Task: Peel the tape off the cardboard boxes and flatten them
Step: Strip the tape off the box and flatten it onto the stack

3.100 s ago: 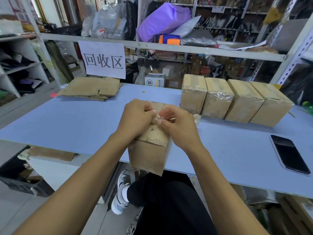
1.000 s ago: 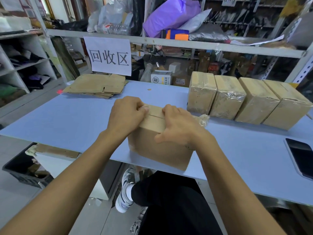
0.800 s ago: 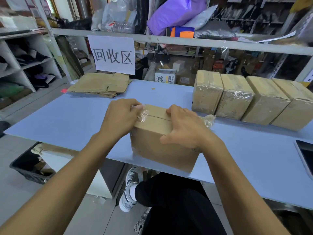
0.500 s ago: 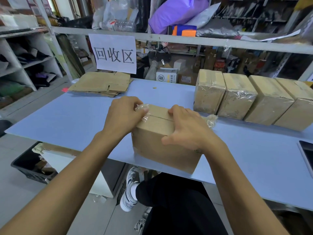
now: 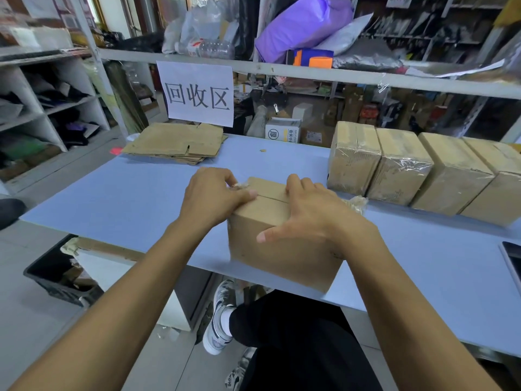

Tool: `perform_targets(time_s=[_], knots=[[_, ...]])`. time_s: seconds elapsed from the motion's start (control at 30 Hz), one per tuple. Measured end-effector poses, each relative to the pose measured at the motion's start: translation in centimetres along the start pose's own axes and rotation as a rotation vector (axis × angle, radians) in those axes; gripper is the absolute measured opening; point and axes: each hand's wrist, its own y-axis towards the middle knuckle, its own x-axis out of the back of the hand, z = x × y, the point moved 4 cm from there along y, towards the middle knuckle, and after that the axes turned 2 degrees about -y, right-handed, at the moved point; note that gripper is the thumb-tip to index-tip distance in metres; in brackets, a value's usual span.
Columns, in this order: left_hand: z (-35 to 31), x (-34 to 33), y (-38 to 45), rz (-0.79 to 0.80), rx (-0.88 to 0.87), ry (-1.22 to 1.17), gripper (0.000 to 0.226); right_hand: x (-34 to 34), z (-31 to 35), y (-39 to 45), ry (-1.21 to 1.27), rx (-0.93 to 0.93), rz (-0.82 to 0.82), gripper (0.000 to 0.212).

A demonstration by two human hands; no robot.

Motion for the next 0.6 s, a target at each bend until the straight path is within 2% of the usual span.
perform_targets(time_s=[0.07, 0.17, 0.33, 0.47, 0.53, 0.6], knots=[[0.4, 0.2, 0.2, 0.008, 0.003, -0.038, 0.025, -0.1, 0.7, 0.9, -0.005, -0.017, 0.010, 0.099], [1.0, 0.4, 0.6, 0.002, 0.015, -0.119, 0.016, -0.7, 1.4, 1.3, 0.050, 0.030, -0.100, 0.085], [2.4, -0.2, 1.5, 0.052, 0.114, -0.412, 0.000, -0.7, 0.9, 1.1, 0.093, 0.035, -0.133, 0.082], [3.5, -1.1, 1.2, 0.139, 0.244, -0.688, 0.014, -0.7, 1.0, 1.2, 0.108, 0.039, -0.137, 0.079], [3.3, -1.5, 0.6, 0.195, 0.253, -0.797, 0.018, -0.6, 1.0, 1.1, 0.107, 0.037, -0.134, 0.079], [2.9, -1.6, 0.2, 0.209, 0.217, -0.807, 0.019, -0.7, 1.0, 1.2, 0.110, 0.036, -0.134, 0.078]])
